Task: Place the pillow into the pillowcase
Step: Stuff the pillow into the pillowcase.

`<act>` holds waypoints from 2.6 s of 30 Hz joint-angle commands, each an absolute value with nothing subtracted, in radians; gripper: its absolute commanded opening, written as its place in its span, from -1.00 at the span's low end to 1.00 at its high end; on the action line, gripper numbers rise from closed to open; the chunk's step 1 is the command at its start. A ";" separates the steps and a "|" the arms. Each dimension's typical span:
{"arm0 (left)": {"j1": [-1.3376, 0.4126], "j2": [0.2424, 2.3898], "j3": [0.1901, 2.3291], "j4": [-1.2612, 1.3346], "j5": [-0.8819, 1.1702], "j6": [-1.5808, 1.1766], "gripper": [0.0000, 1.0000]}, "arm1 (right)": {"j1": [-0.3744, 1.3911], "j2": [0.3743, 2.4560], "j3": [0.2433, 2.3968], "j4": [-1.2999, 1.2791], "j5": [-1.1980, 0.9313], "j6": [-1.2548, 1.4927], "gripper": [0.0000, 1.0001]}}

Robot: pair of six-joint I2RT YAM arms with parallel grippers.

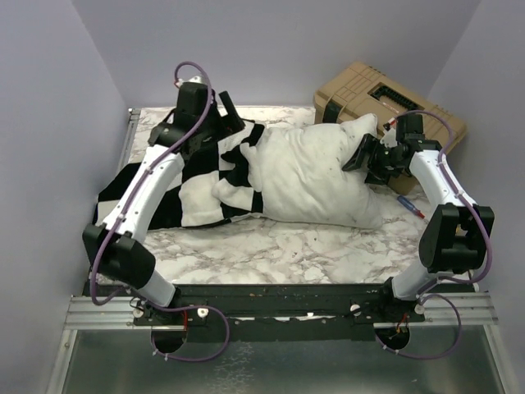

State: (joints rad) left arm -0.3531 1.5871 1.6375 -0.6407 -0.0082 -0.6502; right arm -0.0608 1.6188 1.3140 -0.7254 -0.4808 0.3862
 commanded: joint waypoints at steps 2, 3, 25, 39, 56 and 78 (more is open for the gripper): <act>-0.271 1.501 1.564 -0.684 -0.041 -0.688 0.90 | -0.065 1.649 1.335 -0.692 -0.488 0.365 0.72; -0.262 1.504 1.541 -0.686 -0.018 -0.698 0.89 | -0.065 1.649 1.339 -0.697 -0.477 0.366 0.76; -0.356 1.708 1.643 -0.480 0.255 -0.738 -1.00 | -0.125 1.570 1.328 -0.698 -0.375 0.414 0.99; -0.702 2.017 2.278 -0.468 0.407 -0.826 -1.00 | -0.012 1.662 1.190 -0.093 -1.033 0.766 -1.00; -0.720 1.919 2.120 -0.336 0.300 -0.901 -1.00 | 0.068 1.448 0.996 0.520 -0.990 1.297 -0.98; -0.512 1.684 1.815 -0.510 0.218 -0.748 -1.00 | 0.233 1.564 1.741 -0.870 -0.285 0.312 0.76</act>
State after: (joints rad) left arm -0.5121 1.6962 1.8141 -0.5076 0.2131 -0.7647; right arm 0.1299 1.5288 1.7096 -0.8257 -0.3126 0.3775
